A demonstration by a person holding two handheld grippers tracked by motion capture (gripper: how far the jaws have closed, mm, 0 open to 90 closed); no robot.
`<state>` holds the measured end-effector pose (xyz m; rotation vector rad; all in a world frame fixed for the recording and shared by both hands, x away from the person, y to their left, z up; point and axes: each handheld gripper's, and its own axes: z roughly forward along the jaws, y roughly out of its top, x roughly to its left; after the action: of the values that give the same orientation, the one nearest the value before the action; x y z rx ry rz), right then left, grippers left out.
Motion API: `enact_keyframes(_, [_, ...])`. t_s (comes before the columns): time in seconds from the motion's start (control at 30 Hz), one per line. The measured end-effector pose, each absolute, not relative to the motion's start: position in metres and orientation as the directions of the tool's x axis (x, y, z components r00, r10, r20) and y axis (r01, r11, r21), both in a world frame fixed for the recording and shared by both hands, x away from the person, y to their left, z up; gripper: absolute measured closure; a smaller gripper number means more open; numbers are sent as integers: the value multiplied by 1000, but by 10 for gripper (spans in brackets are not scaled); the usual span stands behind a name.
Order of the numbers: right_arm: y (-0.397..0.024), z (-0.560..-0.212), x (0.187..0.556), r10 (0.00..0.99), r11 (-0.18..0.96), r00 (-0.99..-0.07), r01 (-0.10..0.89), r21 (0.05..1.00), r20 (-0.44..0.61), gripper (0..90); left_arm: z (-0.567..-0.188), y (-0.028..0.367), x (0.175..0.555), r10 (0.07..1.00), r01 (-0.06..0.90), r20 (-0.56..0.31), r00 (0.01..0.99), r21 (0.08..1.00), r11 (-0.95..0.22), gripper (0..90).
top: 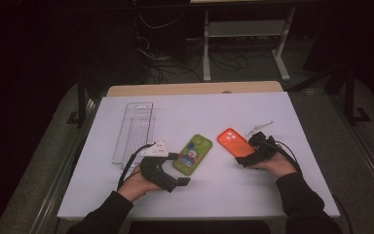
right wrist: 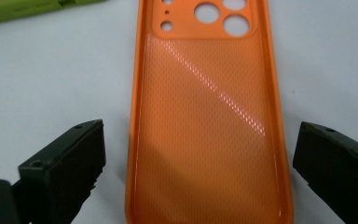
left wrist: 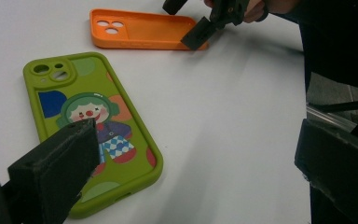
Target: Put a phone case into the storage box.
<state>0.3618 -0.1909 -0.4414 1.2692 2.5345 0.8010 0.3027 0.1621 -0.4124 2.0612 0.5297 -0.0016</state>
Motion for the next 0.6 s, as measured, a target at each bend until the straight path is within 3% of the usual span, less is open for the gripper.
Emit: enact_keyframes(0.6, [-193, -444, 358, 780, 517, -625, 667, 537, 26, 128, -414, 162, 302, 371, 381, -227, 901, 822, -422, 0])
